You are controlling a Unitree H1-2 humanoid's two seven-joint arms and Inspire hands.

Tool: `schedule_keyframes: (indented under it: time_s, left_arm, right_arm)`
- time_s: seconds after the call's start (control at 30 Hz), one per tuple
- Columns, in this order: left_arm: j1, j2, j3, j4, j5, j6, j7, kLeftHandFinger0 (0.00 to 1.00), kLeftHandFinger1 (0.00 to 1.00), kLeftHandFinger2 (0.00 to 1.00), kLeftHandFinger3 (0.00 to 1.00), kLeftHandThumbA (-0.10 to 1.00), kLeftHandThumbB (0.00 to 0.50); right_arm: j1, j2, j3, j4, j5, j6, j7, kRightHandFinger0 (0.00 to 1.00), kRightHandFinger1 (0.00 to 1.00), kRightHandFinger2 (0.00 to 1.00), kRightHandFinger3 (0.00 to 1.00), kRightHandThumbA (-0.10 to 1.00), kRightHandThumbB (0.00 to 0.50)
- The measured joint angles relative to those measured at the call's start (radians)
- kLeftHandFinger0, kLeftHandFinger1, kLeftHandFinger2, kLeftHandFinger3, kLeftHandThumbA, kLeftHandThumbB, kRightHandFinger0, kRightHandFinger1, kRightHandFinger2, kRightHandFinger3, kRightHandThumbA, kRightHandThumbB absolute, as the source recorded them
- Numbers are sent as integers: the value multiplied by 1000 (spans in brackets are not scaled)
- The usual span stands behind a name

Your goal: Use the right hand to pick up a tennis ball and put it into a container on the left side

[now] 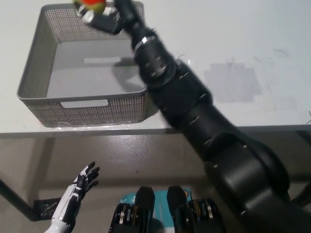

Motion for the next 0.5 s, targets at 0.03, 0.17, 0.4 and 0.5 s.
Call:
schedule_keyframes:
  time_s: [0.03, 0.17, 0.4, 0.5]
  left_arm:
    - [-1, 0, -1, 1, 0, 0, -1, 1000, 1000, 1000, 1000, 1000, 269]
    - [-2, 1, -1, 4, 2, 0, -5, 1000, 1000, 1000, 1000, 1000, 302]
    - [-4, 6, -3, 3, 10, 0, -10, 1000, 1000, 1000, 1000, 1000, 306]
    - [-10, 7, -3, 3, 13, 0, -11, 1000, 1000, 1000, 1000, 1000, 300]
  right_arm:
    - [0, 7, 12, 16, -7, -6, -3, 0, 342, 742, 813, -100, 139]
    - [-1, 31, 60, 73, -31, -12, -14, 101, 500, 865, 907, -62, 184]
    - [-8, 29, 93, 116, -53, 19, 5, 822, 939, 979, 1000, 493, 329]
    - [-9, 22, 102, 123, -56, 36, 31, 1000, 1000, 1000, 1000, 657, 365]
